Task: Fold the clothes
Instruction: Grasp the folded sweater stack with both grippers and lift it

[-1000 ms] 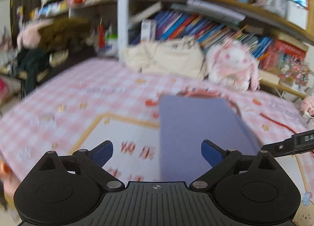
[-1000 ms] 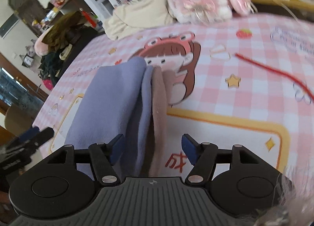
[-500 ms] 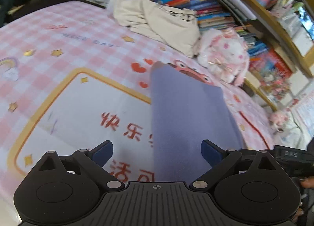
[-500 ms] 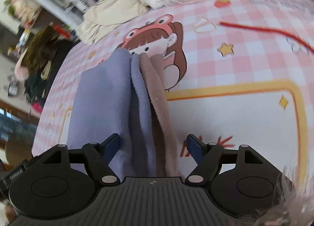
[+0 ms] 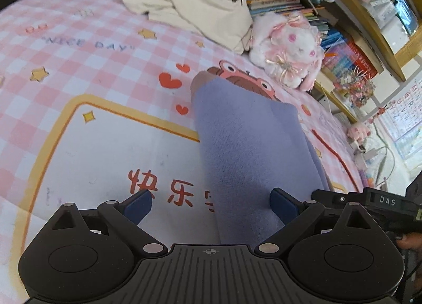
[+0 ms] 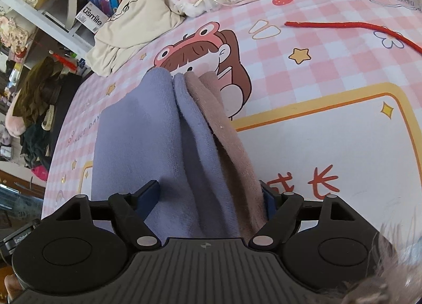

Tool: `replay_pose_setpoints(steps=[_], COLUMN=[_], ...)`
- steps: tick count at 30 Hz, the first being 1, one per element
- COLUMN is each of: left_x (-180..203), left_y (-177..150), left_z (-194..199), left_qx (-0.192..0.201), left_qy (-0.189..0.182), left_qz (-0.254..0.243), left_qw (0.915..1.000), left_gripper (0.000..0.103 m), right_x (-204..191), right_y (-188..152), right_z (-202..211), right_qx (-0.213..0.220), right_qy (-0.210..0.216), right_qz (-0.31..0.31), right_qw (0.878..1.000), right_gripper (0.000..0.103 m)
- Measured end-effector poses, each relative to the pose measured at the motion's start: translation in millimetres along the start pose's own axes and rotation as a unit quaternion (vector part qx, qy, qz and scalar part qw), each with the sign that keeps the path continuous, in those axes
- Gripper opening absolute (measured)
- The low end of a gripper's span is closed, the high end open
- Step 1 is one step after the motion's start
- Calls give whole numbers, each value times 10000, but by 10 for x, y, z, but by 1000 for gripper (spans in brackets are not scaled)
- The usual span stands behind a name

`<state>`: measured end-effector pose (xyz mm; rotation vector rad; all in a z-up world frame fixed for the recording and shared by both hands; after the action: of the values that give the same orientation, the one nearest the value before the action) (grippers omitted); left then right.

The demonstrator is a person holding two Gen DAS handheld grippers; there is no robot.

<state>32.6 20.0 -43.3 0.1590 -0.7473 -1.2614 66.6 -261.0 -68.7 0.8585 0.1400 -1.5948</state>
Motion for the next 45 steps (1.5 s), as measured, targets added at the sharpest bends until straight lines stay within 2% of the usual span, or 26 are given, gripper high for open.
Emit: replay_pose_setpoints(steps=[5, 7, 10, 13, 19, 27, 34, 38, 39, 41, 43, 45], left_x=[-76, -63, -20, 18, 44, -5, -30, -25, -15, 9, 81, 176], left_y=[70, 106, 137, 168, 217, 231, 268, 275, 275, 270, 260, 235], left_z=[-95, -126, -166, -192, -195, -232, -262, -283, -284, -267, -226, -153], left_qx=[-191, -230, -296, -323, -273, -402, -534, -606, -618, -593, -519, -401], left_qy=[-362, -420, -514, -652, -556, -654, -728, -778, -775, -726, -553, -407], left_qz=[222, 184, 86, 35, -146, -70, -14, 7, 2, -59, -343, -742], left_qw=[9989, 9987, 9982, 9973, 9980, 9970, 9959, 9951, 9951, 9956, 9965, 9956], left_gripper=[96, 96, 88, 77, 76, 78, 79, 77, 76, 71, 64, 59], right_x=[-70, -95, -188, -345, -519, -456, -331, -235, -245, -306, -425, -558], right_y=[-12, -34, -87, -156, -227, -217, -151, -118, -123, -139, -173, -209], right_z=[-50, -51, -45, -51, -87, -111, -76, -147, -165, -174, -141, -99], right_qx=[-19, -15, -13, 57, 63, 62, 244, 185, 169, 187, 263, 348], right_qy=[-114, -106, -56, -172, -342, -277, -263, -138, -114, -149, -276, -417], right_qz=[106, 121, 277, 649, 1136, 803, 352, -63, -83, 83, 572, 1121], right_qw=[9999, 9999, 9996, 9977, 9929, 9964, 9987, 9997, 9998, 9997, 9976, 9922], right_gripper=[71, 60, 46, 40, 38, 42, 60, 60, 59, 52, 37, 31])
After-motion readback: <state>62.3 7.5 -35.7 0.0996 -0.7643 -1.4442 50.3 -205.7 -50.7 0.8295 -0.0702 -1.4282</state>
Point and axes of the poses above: each gripper's, at about its wrist camera, not at the fingertips, and z roughly against the way its jaws point, x to its right, y to its top, the point moved 4 cm from there along -z, roughly the way its jaws point, and after that the axes turned 5 degrees about y, right-handed, at the moved point
